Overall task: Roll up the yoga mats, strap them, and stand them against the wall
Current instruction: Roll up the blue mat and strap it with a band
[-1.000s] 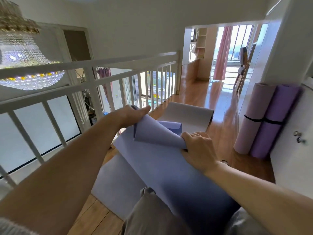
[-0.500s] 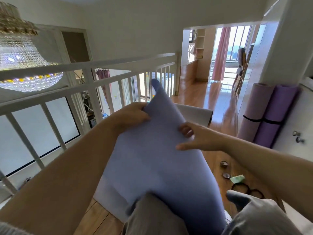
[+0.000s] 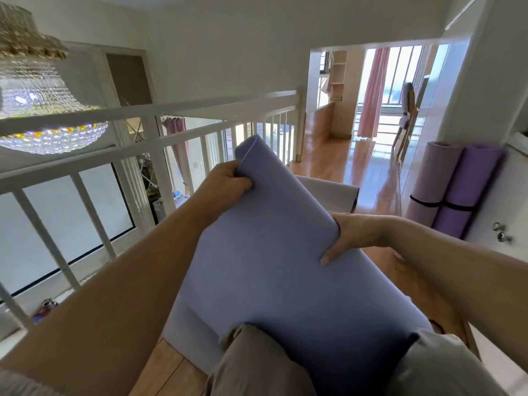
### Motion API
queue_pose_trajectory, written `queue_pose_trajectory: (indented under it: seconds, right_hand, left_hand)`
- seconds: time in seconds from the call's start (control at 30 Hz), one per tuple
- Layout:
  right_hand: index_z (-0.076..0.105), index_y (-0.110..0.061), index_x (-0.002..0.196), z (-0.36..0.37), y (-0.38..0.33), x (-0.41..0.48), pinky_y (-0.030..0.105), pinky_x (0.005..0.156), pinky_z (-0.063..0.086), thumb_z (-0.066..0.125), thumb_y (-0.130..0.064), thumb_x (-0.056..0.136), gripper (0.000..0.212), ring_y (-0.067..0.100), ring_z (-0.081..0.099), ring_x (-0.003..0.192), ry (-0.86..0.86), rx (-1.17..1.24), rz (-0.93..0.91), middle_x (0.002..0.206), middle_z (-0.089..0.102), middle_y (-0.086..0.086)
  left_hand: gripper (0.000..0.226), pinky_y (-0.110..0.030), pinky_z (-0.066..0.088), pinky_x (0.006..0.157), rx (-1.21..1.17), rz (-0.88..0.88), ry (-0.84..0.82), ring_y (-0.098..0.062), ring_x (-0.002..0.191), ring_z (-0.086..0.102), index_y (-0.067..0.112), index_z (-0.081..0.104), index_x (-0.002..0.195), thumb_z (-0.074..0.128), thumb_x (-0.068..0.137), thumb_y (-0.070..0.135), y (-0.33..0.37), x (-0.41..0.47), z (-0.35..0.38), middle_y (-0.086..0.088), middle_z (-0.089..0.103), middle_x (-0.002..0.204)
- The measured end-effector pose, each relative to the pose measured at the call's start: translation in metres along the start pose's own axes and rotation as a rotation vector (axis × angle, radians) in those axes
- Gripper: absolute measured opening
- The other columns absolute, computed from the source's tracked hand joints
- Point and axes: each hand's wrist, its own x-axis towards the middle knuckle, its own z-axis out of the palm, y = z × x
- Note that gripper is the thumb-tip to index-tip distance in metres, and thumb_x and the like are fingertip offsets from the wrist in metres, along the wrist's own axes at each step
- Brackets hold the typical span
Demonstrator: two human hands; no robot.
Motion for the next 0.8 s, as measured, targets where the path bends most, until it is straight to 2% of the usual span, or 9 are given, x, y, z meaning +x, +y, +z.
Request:
queue_pose_trajectory:
  seconds: [0.17, 0.3, 0.37, 0.43, 0.5, 0.57, 0.63, 0.73, 0.8]
  right_hand:
    - [0.059, -0.031, 0.125, -0.006, 0.01, -0.011, 0.037, 0.098, 0.05, 0.087, -0.035, 0.057, 0.074, 0.017, 0.061, 0.112, -0.207, -0.156, 0.198, 0.12, 0.066, -0.007]
    - [0.068, -0.02, 0.11, -0.003, 0.021, -0.006, 0.034, 0.089, 0.054, 0.083, -0.031, 0.066, 0.047, 0.018, 0.064, 0.097, 0.22, -0.305, 0.216, 0.105, 0.068, 0.0]
    - [0.07, -0.016, 0.098, 0.0, 0.022, -0.003, 0.037, 0.085, 0.055, 0.078, -0.026, 0.07, 0.031, 0.021, 0.063, 0.09, 0.401, -0.395, 0.153, 0.094, 0.068, 0.003]
    - [0.06, -0.023, 0.078, 0.003, 0.014, -0.006, 0.039, 0.079, 0.053, 0.07, -0.02, 0.07, 0.013, 0.024, 0.061, 0.086, 0.534, -0.506, 0.104, 0.084, 0.062, 0.0]
    - [0.049, -0.026, 0.077, 0.002, 0.0, -0.011, 0.035, 0.077, 0.051, 0.06, -0.015, 0.075, 0.016, 0.027, 0.062, 0.092, 0.625, -0.715, 0.079, 0.087, 0.058, -0.002]
    - [0.056, -0.023, 0.098, -0.005, -0.017, -0.016, 0.035, 0.08, 0.048, 0.051, -0.012, 0.088, 0.015, 0.026, 0.062, 0.098, 0.774, -1.019, 0.028, 0.1, 0.061, 0.0]
    - [0.061, -0.012, 0.109, -0.016, -0.025, -0.023, 0.035, 0.076, 0.047, 0.043, -0.006, 0.091, 0.026, 0.028, 0.063, 0.096, 0.913, -1.222, -0.064, 0.103, 0.064, 0.005]
    - [0.069, -0.003, 0.082, -0.025, -0.022, -0.04, 0.034, 0.058, 0.049, 0.058, 0.006, 0.072, 0.017, 0.033, 0.065, 0.068, 1.075, -1.313, -0.18, 0.076, 0.068, 0.011]
    - [0.068, -0.006, 0.086, -0.017, -0.018, -0.053, 0.033, 0.058, 0.047, 0.065, 0.003, 0.073, 0.016, 0.032, 0.066, 0.07, 1.028, -1.258, -0.099, 0.079, 0.069, 0.01]
  left_hand:
    - [0.032, -0.026, 0.043, 0.065, -0.011, -0.008, 0.005, -0.015, 0.07, 0.054, 0.024, 0.058, 0.074, 0.048, 0.085, -0.004, -0.001, -0.002, 0.006, -0.002, 0.059, 0.075]
    - [0.025, -0.029, 0.043, 0.07, 0.129, -0.01, 0.157, -0.022, 0.09, 0.053, 0.015, 0.056, 0.102, 0.05, 0.084, -0.001, -0.003, 0.006, 0.012, -0.007, 0.057, 0.101]
    - [0.061, -0.043, 0.041, 0.097, 0.245, -0.024, 0.262, -0.029, 0.119, 0.043, 0.02, 0.037, 0.138, 0.054, 0.082, 0.002, 0.0, 0.008, 0.021, -0.01, 0.037, 0.137]
    - [0.087, -0.058, 0.018, 0.113, 0.558, 0.077, 0.257, -0.031, 0.14, 0.02, 0.027, 0.011, 0.152, 0.06, 0.082, 0.012, 0.011, 0.004, 0.03, -0.008, 0.015, 0.153]
    - [0.089, -0.064, 0.0, 0.113, 0.95, 0.275, 0.137, -0.027, 0.147, 0.002, 0.03, 0.003, 0.153, 0.06, 0.085, 0.025, 0.021, 0.001, 0.043, -0.004, 0.009, 0.158]
    - [0.083, -0.068, -0.009, 0.109, 1.17, 0.377, -0.029, -0.026, 0.148, 0.004, 0.03, 0.005, 0.152, 0.057, 0.087, 0.028, 0.029, 0.001, 0.056, -0.004, 0.018, 0.158]
    - [0.079, -0.069, -0.01, 0.108, 1.236, 0.332, -0.173, -0.026, 0.145, 0.018, 0.028, 0.012, 0.151, 0.057, 0.087, 0.03, 0.036, 0.002, 0.066, -0.006, 0.028, 0.154]
    - [0.085, -0.068, -0.001, 0.11, 1.181, 0.258, -0.275, -0.03, 0.141, 0.025, 0.025, 0.014, 0.151, 0.06, 0.083, 0.048, 0.042, 0.0, 0.084, -0.008, 0.027, 0.153]
    - [0.082, -0.066, 0.004, 0.111, 1.149, 0.295, -0.24, -0.03, 0.139, 0.03, 0.024, 0.021, 0.149, 0.061, 0.082, 0.052, 0.045, -0.004, 0.097, -0.008, 0.032, 0.15]
